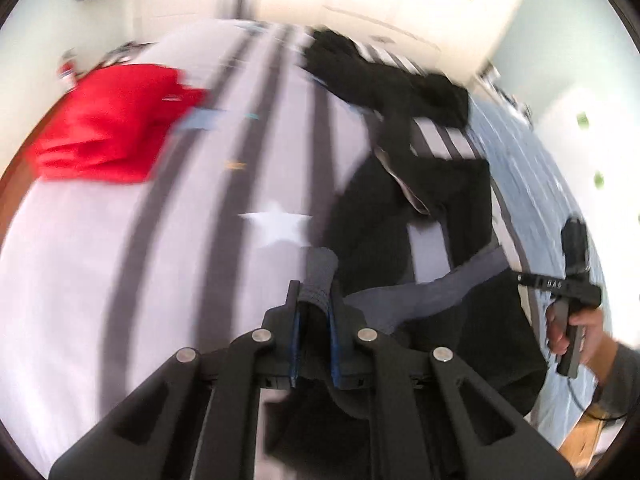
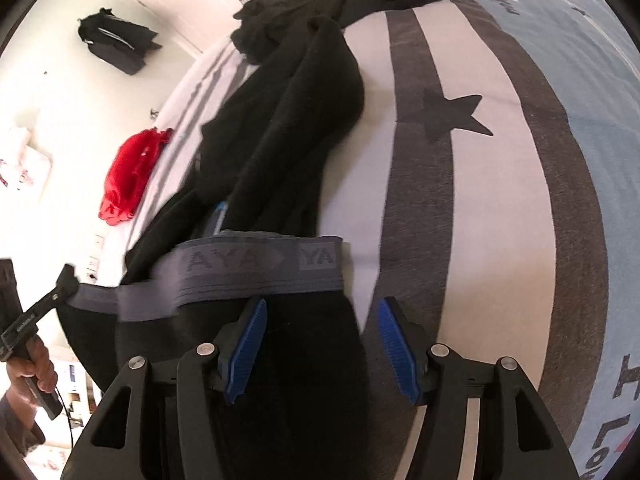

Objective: Fold clothes
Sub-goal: 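Grasp the grey waistband with the right tool while the left tool grasps it too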

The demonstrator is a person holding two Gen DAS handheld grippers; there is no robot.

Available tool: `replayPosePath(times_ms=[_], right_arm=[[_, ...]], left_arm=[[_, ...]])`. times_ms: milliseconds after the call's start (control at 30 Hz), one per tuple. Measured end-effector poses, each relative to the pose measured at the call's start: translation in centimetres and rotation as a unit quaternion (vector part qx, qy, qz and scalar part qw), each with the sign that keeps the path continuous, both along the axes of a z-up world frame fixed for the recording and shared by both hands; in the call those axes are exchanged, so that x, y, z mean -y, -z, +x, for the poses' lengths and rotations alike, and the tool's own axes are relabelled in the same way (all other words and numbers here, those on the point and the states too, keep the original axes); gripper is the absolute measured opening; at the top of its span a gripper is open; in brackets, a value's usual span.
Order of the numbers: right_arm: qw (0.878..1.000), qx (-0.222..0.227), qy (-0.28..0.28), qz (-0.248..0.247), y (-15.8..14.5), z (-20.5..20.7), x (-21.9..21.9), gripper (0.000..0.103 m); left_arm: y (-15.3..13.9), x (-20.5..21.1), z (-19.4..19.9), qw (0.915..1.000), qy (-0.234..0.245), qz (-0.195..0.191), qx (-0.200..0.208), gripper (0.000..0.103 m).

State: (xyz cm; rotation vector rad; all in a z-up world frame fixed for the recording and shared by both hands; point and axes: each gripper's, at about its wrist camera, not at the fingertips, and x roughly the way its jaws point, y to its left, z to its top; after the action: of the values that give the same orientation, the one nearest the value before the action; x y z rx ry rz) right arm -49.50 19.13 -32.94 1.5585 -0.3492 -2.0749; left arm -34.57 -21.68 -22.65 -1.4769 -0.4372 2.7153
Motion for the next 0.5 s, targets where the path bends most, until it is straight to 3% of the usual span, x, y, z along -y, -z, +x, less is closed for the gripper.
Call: replayPosePath(times_ms=[200, 267, 500], right_arm=[[0.998, -0.01, -0.018, -0.055, -2.2, 0.6, 0.5, 0.055], [0.998, -0.011, -0.029, -0.054, -2.4, 0.7, 1.3, 0.055], [0.996, -0.021, -0.087, 0.002, -1.9, -1.4, 6.6, 0.056]], left_arm=[[-1.0, 4.6, 5.5, 0.9981, -0.059, 0.005, 0.019, 0.009], [-0.7, 4.7, 6.3, 0.9983, -0.052, -0.009, 0.024, 0.009], [1.2, 4.4, 5.2, 0.9982, -0.057, 0.007, 0.018, 0.009]])
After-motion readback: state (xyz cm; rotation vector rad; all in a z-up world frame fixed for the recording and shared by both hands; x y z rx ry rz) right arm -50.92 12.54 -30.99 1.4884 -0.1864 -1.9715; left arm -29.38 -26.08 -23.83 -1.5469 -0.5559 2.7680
